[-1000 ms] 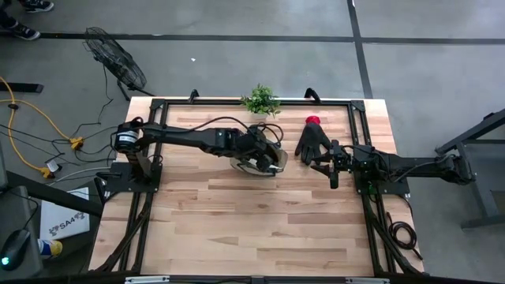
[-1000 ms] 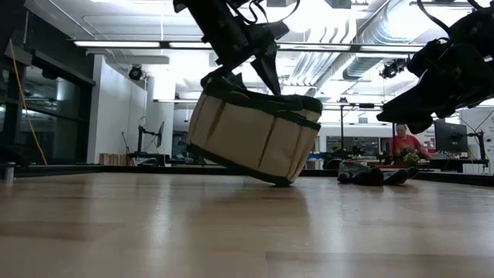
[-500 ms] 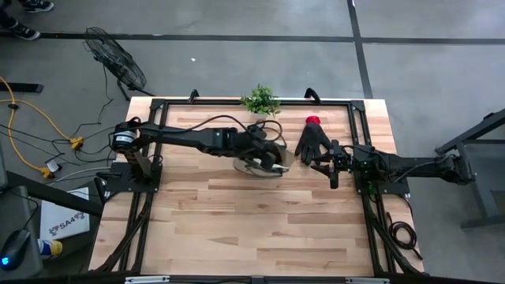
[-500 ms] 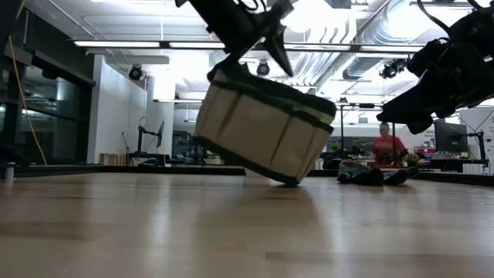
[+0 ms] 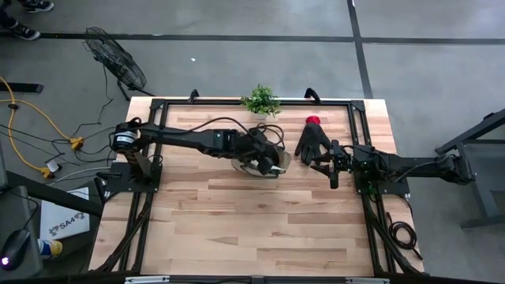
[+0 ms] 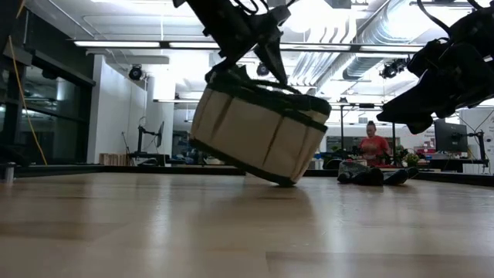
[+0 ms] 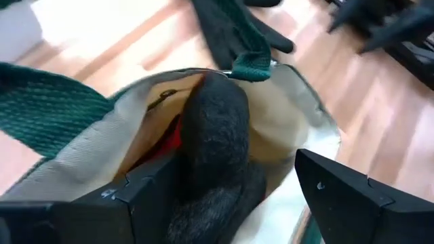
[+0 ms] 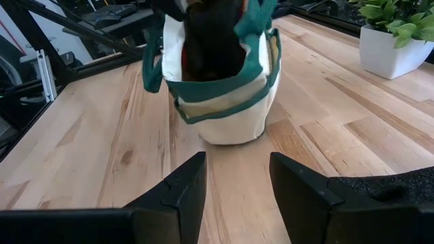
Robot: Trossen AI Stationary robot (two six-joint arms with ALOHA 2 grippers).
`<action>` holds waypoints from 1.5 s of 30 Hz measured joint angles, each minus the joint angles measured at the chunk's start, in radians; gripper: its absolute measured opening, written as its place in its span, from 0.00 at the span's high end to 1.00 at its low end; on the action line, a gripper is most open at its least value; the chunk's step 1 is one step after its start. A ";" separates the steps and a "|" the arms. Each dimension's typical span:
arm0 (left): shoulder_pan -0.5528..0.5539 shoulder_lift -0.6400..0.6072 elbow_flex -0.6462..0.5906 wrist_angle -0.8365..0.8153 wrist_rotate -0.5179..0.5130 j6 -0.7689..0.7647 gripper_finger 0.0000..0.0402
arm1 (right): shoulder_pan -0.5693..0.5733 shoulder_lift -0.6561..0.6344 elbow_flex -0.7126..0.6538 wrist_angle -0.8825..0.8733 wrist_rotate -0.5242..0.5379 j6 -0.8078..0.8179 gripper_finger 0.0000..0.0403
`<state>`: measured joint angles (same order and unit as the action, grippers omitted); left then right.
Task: Pick & Place Garden tools in Gardening bag
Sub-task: Put the red glove into the gardening bag
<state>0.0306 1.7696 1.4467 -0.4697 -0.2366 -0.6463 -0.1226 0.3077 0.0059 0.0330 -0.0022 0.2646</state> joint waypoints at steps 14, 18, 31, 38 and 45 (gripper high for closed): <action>-0.007 0.000 0.000 -0.060 -0.070 0.037 0.42 | 0.000 0.000 0.000 0.000 0.000 0.000 0.62; -0.007 0.000 0.000 -0.060 -0.073 0.037 0.63 | 0.000 0.000 0.000 0.000 0.000 0.000 0.62; -0.006 0.000 0.000 -0.059 -0.045 0.040 0.87 | 0.000 0.000 0.000 0.000 0.000 0.000 0.62; -0.006 0.000 0.000 -0.063 -0.070 0.040 0.71 | 0.000 0.000 0.000 0.000 0.000 0.000 0.62; -0.005 -0.019 -0.001 -0.109 -0.115 0.039 0.48 | 0.000 0.000 0.000 0.000 0.000 0.000 0.62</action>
<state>0.0254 1.7504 1.4460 -0.5789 -0.3514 -0.6075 -0.1225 0.3077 0.0059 0.0330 -0.0021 0.2646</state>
